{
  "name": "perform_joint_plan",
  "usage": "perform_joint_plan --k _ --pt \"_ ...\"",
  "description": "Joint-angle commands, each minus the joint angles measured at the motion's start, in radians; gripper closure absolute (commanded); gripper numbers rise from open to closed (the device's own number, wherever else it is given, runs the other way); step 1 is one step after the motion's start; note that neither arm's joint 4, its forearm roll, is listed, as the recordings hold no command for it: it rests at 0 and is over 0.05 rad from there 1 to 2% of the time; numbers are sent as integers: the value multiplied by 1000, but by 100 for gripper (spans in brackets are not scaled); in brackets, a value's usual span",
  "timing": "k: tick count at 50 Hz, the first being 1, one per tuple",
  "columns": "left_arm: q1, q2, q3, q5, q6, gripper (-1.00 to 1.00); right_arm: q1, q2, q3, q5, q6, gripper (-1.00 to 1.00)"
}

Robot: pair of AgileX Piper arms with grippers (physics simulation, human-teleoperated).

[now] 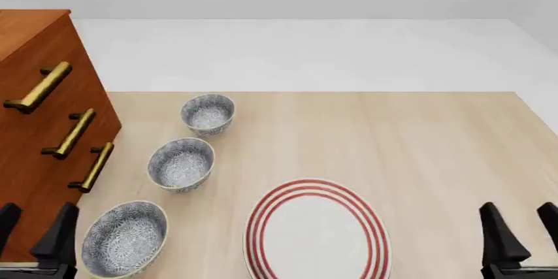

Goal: Pick up the bowl and put it in the middle on the plate.

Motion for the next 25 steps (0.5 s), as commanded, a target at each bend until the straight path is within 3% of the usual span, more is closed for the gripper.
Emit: perform_joint_plan --k 1,6,25 --pt "2 8 -10 4 3 -100 -5 11 -5 1 6 -100" --pt "-5 10 -11 -3 27 -100 -5 14 -1 -7 5 -100" --pt "-149 86 -224 137 44 -100 -4 2 -2 -7 -8 -100"
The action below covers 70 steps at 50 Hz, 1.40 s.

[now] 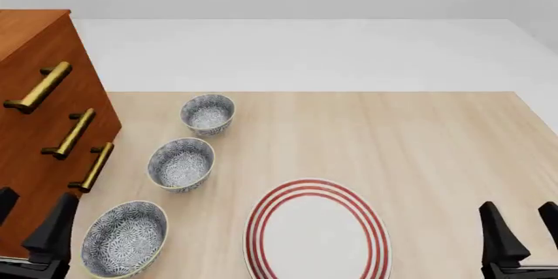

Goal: Pick up the bowl and put it in the middle on the plate.

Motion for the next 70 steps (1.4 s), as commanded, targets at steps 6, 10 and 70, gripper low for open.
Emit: perform_joint_plan --k 6,10,70 --pt "-90 64 -148 105 19 -100 0 -6 -1 3 -3 -100" --pt "-186 114 -164 69 53 -100 -1 13 1 -9 5 -100" --pt "-361 783 -428 271 345 -100 0 -8 -2 7 -3 -100"
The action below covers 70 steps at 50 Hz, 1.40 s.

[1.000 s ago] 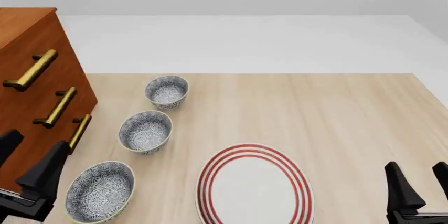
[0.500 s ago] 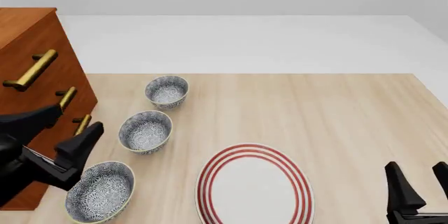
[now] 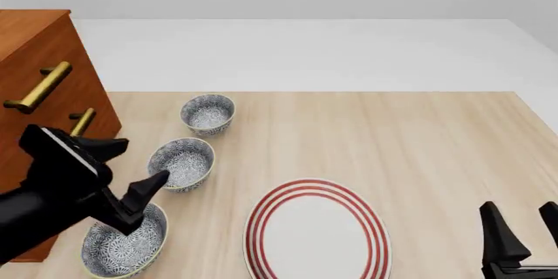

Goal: Pick up the bowl and put it in the middle on the plate.

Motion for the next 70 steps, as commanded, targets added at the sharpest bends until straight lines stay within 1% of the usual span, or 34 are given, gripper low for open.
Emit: perform_joint_plan --k 1,3,6,13,15,22,26,29,32,33,35,37,40,45,49,52,63,67,70 --pt "-26 99 3 33 61 -100 0 -2 1 3 2 -100" --pt "-31 113 2 42 65 -100 0 3 1 0 4 -100" --pt "-38 145 7 37 96 -100 0 -2 0 1 -1 -100" --pt "-49 198 -11 47 93 -100 0 4 0 0 3 -100" --pt "-56 224 -22 50 78 -100 0 -2 0 1 -2 -100" --pt "-56 269 -52 66 98 -100 0 6 1 -3 3 -100" --pt "-52 289 -61 74 115 -100 1 -4 0 0 -4 -100" --pt "-41 316 -64 73 132 -100 0 6 2 -5 2 -100" --pt "-44 345 -82 82 116 -100 0 0 -1 2 2 -100" --pt "-57 355 -78 76 130 -100 0 -2 -1 3 0 -100" --pt "-66 379 -86 76 98 -100 0 -4 0 -1 -4 -100" --pt "-35 385 -70 57 136 -100 0 -1 0 2 0 -100" --pt "-35 404 -72 44 131 -100 0 4 1 -2 3 -100" --pt "-23 428 -56 15 162 -100 0 -5 -2 3 -4 -100" --pt "-10 460 -57 -5 171 -100 0 1 -2 3 2 -100" --pt "-6 480 -64 -18 163 -100 0 -2 -1 2 -2 -100" --pt "40 500 -77 -35 220 -100 0 -1 1 -3 -3 -100" --pt "30 524 -82 -43 219 -100 0 0 -1 4 2 -100" --pt "35 553 -90 -56 233 -100 0 -3 -1 3 -2 -100"
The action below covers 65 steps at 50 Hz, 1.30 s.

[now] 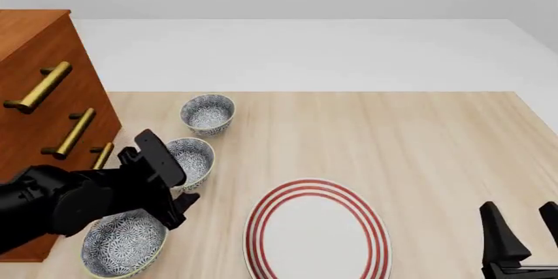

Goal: Pick up the bowl and put it in the middle on the plate.

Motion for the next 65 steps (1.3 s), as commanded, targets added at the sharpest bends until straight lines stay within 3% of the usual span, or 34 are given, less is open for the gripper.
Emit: perform_joint_plan --k 1,12,31,60,65 --pt "17 66 -25 -26 33 -100 0 -4 0 1 -3 -100" --pt "23 130 -87 -11 76 -100 0 -2 1 -1 -2 -100" --pt "25 227 -144 -10 85 -100 0 0 -1 -1 -2 -100" --pt "50 350 -118 -99 111 -100 0 0 -1 -1 -2 -100" --pt "81 368 -97 -130 146 -100 0 1 -1 0 -1 -100"
